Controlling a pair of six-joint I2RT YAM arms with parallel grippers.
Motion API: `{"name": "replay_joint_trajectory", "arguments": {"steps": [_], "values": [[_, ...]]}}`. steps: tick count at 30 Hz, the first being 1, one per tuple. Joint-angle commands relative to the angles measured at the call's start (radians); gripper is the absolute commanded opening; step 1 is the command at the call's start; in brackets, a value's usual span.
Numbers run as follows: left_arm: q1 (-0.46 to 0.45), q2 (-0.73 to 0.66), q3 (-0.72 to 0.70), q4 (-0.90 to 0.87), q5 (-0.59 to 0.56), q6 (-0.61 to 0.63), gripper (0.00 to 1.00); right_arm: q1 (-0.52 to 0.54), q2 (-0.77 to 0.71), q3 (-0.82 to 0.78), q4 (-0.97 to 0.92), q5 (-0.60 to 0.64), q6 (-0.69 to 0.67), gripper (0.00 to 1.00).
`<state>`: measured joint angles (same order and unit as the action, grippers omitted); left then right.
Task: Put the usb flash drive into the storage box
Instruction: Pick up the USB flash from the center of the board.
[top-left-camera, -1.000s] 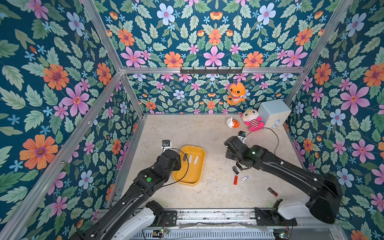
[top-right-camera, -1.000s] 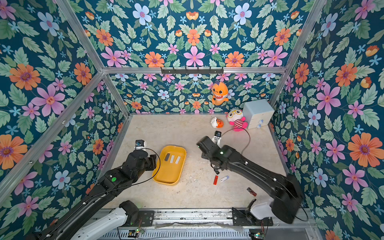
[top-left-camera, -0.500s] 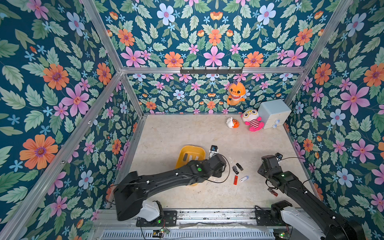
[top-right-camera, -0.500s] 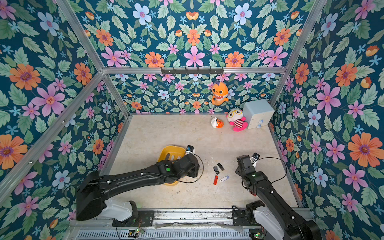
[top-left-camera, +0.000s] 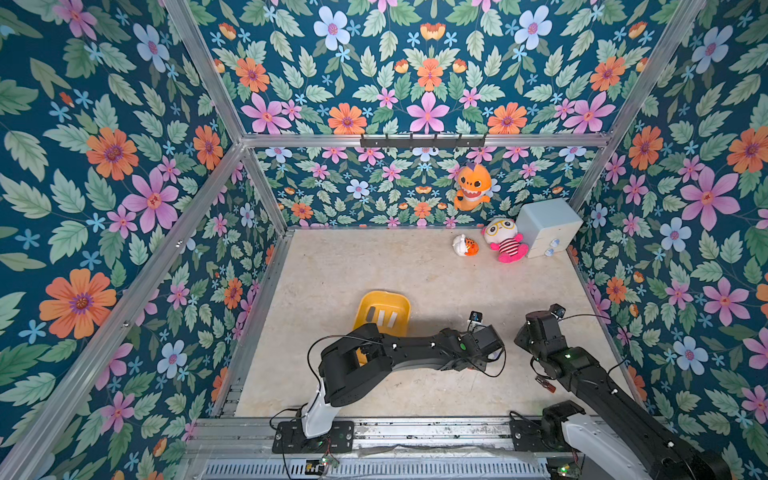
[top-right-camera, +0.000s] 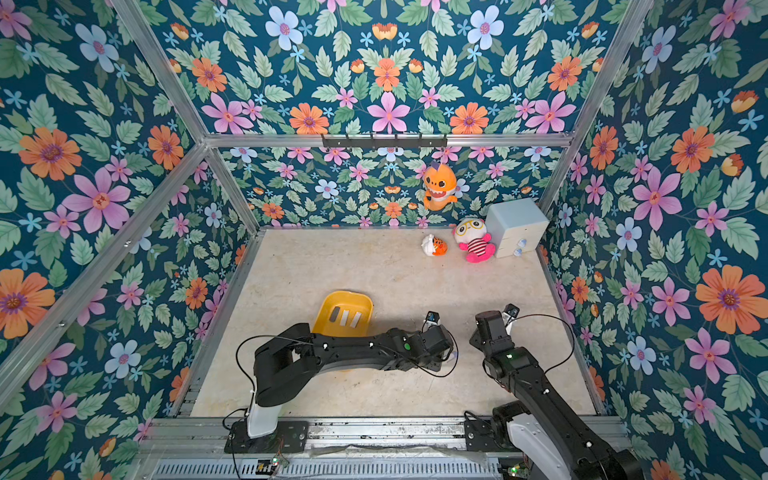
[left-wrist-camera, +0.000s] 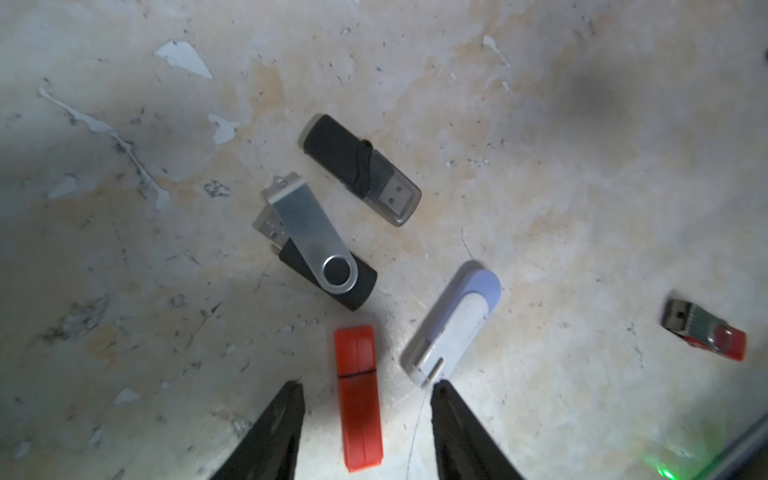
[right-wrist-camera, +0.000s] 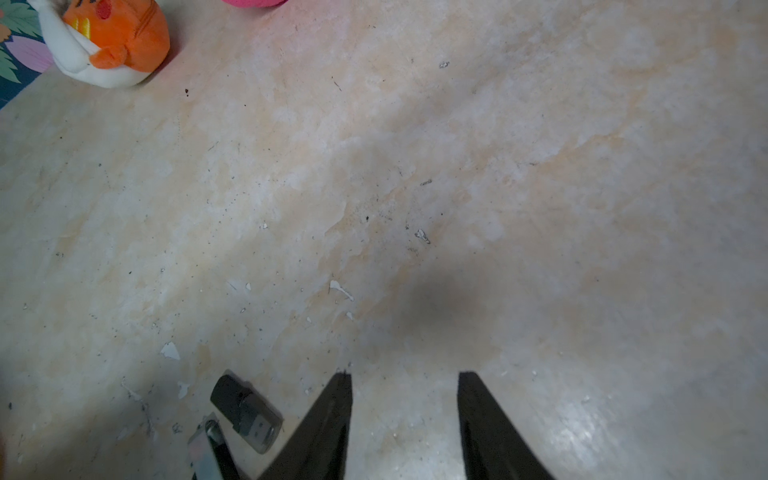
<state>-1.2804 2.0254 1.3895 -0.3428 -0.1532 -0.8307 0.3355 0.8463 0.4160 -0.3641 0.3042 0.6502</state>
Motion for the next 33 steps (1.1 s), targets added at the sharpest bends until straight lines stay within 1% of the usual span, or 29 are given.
{"name": "replay_joint_trajectory", "arguments": {"steps": [1, 6, 9, 20, 25, 33], "values": [[-0.008, 0.022, 0.027, -0.053, -0.020, -0.007, 0.52, 0.000, -0.002, -0.001, 0.016, -0.007, -0.012, 0.48], [-0.024, 0.054, 0.044, -0.058, -0.019, -0.012, 0.47, 0.000, 0.030, 0.011, 0.019, -0.010, -0.014, 0.48], [-0.034, 0.073, 0.059, -0.097, -0.030, -0.024, 0.45, 0.000, 0.042, 0.015, 0.018, -0.010, -0.015, 0.49], [-0.041, 0.091, 0.065, -0.167, -0.075, -0.044, 0.37, 0.000, 0.025, 0.008, 0.020, -0.011, -0.016, 0.49], [-0.042, 0.105, 0.073, -0.190, -0.069, -0.038, 0.34, 0.000, 0.025, 0.009, 0.020, -0.011, -0.017, 0.49], [-0.052, 0.162, 0.127, -0.314, -0.077, -0.028, 0.31, 0.000, 0.025, 0.008, 0.022, -0.013, -0.018, 0.49]]}}
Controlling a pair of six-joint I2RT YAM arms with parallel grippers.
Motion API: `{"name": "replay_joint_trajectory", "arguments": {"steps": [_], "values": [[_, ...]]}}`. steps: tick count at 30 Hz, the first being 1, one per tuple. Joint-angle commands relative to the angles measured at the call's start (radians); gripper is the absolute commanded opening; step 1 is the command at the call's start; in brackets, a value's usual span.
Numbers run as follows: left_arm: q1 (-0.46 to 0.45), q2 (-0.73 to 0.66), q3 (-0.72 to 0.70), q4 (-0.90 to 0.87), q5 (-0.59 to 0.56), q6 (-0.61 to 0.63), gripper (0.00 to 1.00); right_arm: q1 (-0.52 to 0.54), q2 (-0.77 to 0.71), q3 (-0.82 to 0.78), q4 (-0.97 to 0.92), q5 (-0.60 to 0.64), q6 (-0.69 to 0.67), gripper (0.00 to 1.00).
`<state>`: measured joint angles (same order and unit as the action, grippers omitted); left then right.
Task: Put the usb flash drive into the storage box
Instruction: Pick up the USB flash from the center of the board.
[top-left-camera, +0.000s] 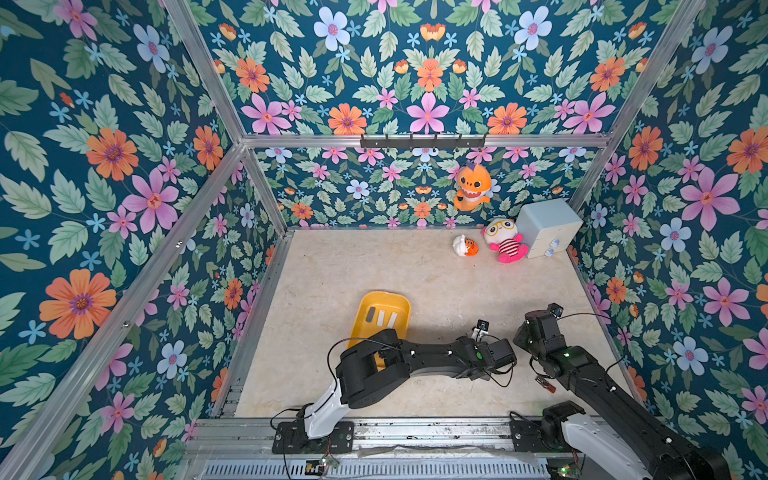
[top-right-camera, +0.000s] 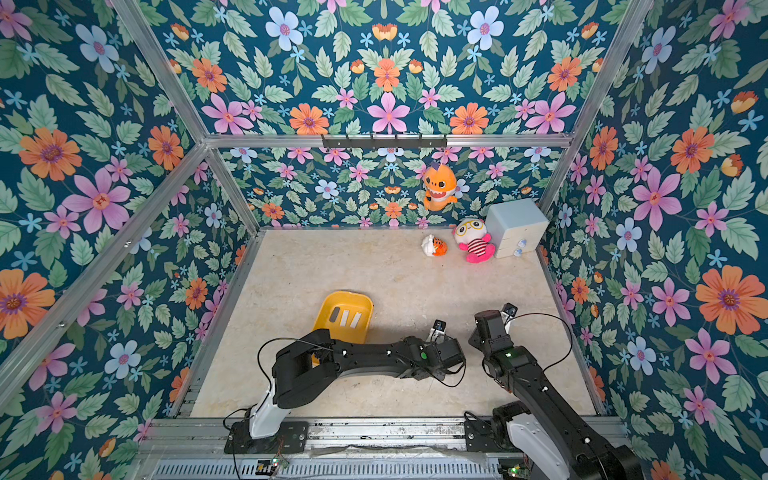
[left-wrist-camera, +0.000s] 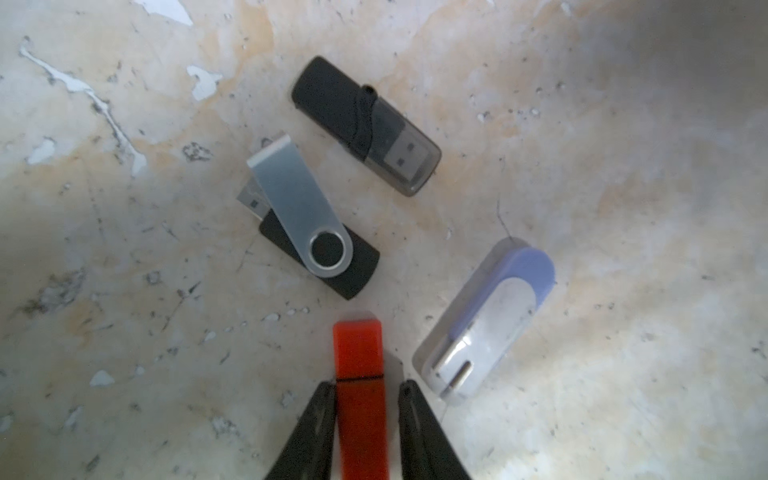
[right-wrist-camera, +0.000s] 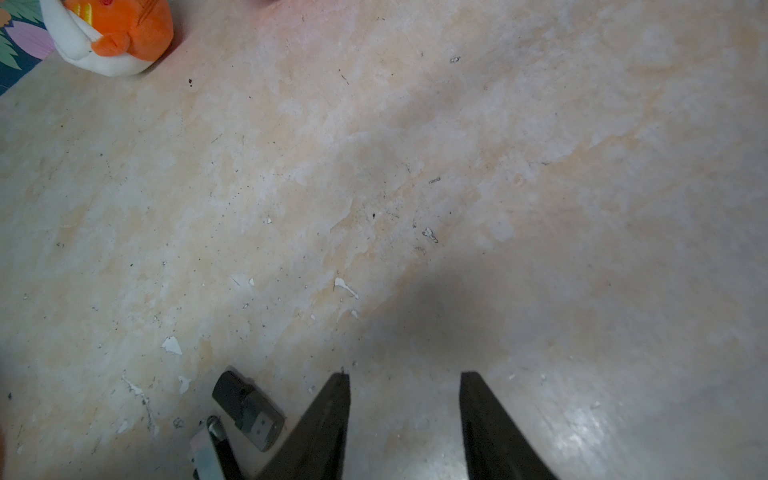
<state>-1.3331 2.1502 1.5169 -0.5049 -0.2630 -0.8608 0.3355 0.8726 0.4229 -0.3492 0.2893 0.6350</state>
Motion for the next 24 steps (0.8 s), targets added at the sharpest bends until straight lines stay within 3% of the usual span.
{"name": "replay_joint_trajectory", "arguments": {"steps": [1, 13, 24], "values": [[0.000, 0.044, 0.006, -0.166, 0.030, 0.003, 0.31, 0.000, -0.002, 0.001, 0.007, 0.002, -0.002, 0.49], [-0.003, 0.057, 0.047, -0.248, -0.023, 0.003, 0.21, 0.000, -0.009, -0.001, 0.007, 0.001, -0.002, 0.49], [0.046, -0.143, -0.001, -0.174, -0.048, 0.057, 0.14, 0.000, -0.018, -0.005, 0.007, 0.001, -0.003, 0.49]]}}
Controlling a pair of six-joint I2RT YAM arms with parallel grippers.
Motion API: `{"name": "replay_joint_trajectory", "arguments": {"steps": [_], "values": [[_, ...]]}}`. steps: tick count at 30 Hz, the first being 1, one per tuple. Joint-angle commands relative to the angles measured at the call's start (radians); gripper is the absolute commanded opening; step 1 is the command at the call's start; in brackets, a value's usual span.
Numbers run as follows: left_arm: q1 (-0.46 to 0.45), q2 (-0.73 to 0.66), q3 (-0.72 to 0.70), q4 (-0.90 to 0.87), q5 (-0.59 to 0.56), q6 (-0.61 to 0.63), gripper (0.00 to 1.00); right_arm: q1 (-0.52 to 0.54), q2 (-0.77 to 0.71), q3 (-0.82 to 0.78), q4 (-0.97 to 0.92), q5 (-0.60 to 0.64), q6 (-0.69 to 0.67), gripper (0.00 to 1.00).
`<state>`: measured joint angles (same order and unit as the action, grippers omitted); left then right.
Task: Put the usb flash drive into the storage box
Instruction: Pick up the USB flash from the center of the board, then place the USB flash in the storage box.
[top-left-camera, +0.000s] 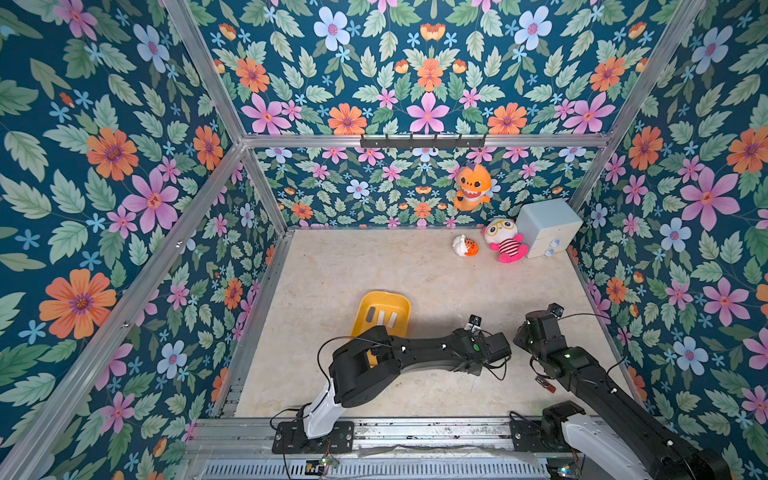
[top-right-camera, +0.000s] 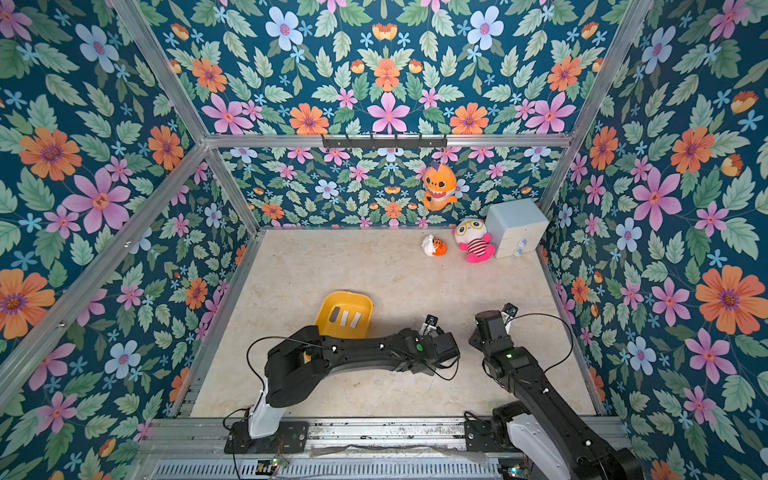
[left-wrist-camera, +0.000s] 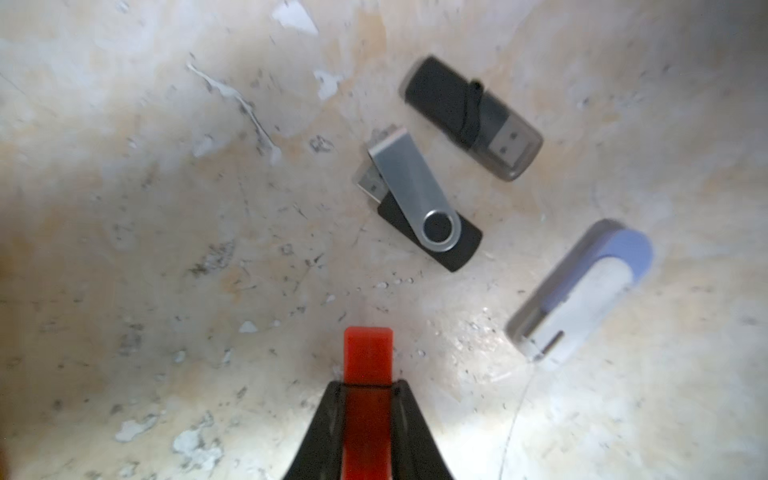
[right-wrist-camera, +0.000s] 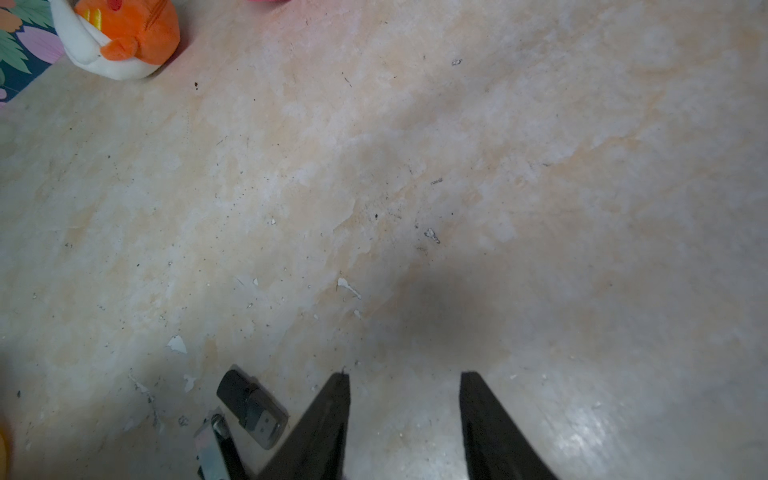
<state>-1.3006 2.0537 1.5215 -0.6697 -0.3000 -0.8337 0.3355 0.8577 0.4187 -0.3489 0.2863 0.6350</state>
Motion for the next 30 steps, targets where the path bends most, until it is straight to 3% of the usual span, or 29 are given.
{"name": "replay_joint_trajectory", "arguments": {"steps": [1, 7, 16, 20, 30], "values": [[0.022, -0.072, -0.013, -0.014, -0.018, 0.035, 0.14, 0.000, -0.003, -0.001, 0.007, 0.004, -0.004, 0.49], [0.152, -0.301, -0.139, -0.049, -0.049, 0.076, 0.13, 0.000, -0.005, -0.003, 0.008, 0.002, -0.005, 0.49], [0.451, -0.596, -0.382, -0.075, -0.020, 0.203, 0.15, 0.000, 0.003, -0.001, 0.013, -0.004, -0.008, 0.49], [0.529, -0.605, -0.463, 0.014, 0.095, 0.296, 0.15, 0.000, 0.010, 0.000, 0.015, -0.005, -0.009, 0.49], [0.607, -0.482, -0.497, 0.185, 0.217, 0.379, 0.14, 0.000, 0.017, 0.004, 0.016, -0.006, -0.009, 0.49]]}}
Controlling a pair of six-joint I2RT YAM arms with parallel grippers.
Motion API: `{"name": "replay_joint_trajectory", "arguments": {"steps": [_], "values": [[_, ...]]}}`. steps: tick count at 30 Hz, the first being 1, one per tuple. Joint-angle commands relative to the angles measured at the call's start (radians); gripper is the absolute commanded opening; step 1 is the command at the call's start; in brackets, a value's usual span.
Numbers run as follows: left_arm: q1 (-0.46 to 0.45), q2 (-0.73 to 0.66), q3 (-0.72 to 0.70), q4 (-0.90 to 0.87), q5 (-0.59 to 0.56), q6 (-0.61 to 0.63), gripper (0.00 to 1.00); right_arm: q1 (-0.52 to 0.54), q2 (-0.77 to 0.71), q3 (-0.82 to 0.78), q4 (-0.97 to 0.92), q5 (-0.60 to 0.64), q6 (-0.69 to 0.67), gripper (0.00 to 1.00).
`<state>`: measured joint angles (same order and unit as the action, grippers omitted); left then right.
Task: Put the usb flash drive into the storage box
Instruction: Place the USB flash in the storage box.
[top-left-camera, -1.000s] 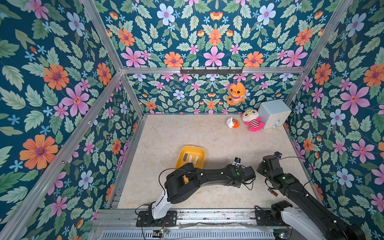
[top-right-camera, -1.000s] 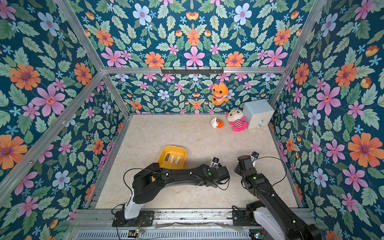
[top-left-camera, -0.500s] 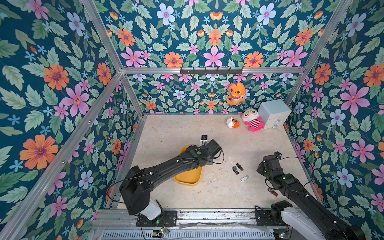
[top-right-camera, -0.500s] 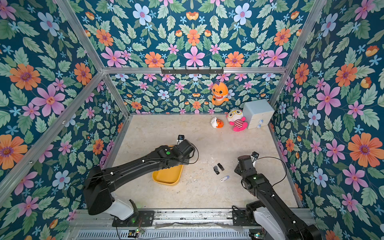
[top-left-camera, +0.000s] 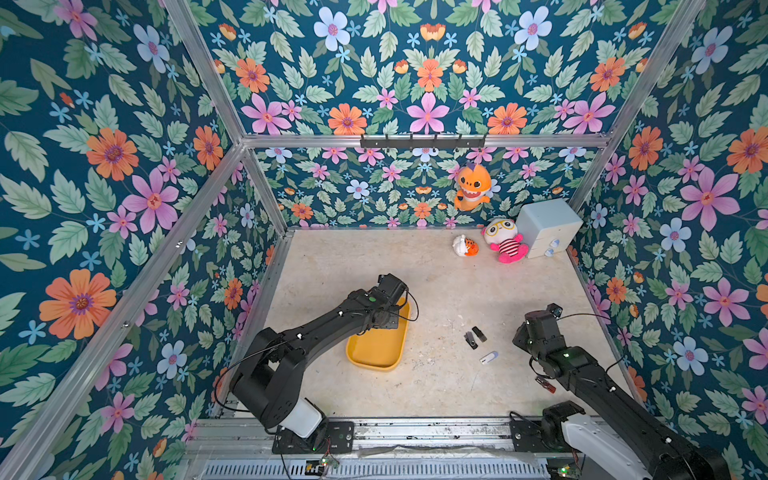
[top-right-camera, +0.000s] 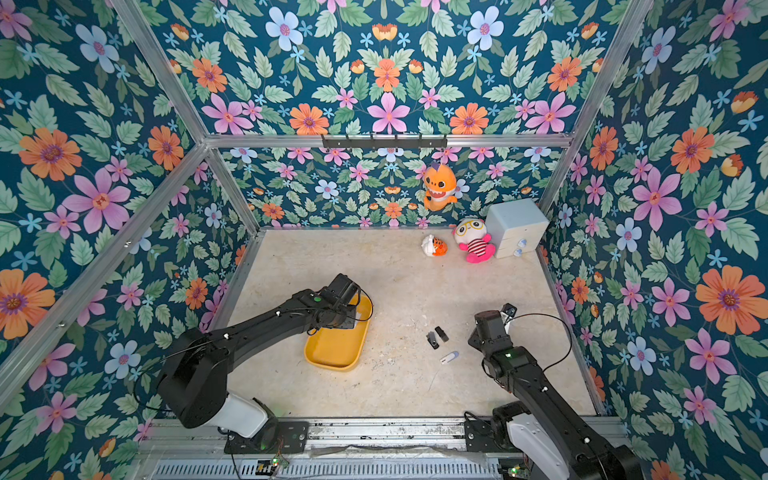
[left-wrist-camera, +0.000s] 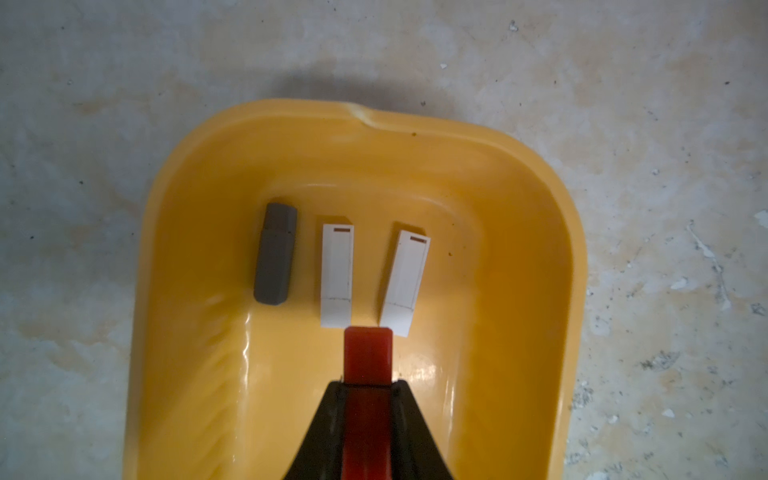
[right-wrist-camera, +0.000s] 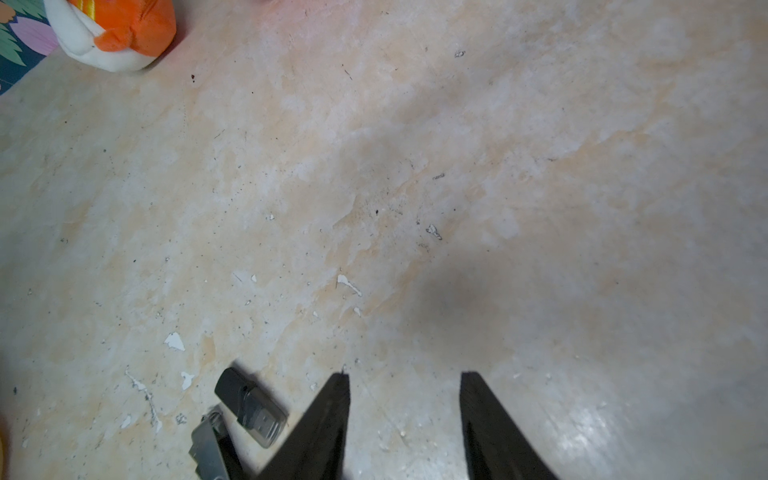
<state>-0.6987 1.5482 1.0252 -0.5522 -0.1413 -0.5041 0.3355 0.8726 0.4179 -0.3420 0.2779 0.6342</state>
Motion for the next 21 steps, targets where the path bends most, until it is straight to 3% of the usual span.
{"name": "replay_joint_trajectory", "arguments": {"steps": [1, 21], "values": [[0.009, 0.038, 0.001, 0.078, 0.066, 0.056, 0.14, 0.000, 0.003, 0.005, 0.011, 0.003, -0.008, 0.49], [0.013, 0.162, -0.018, 0.208, 0.166, 0.078, 0.15, 0.000, 0.005, 0.005, 0.012, 0.000, -0.011, 0.49]]}}
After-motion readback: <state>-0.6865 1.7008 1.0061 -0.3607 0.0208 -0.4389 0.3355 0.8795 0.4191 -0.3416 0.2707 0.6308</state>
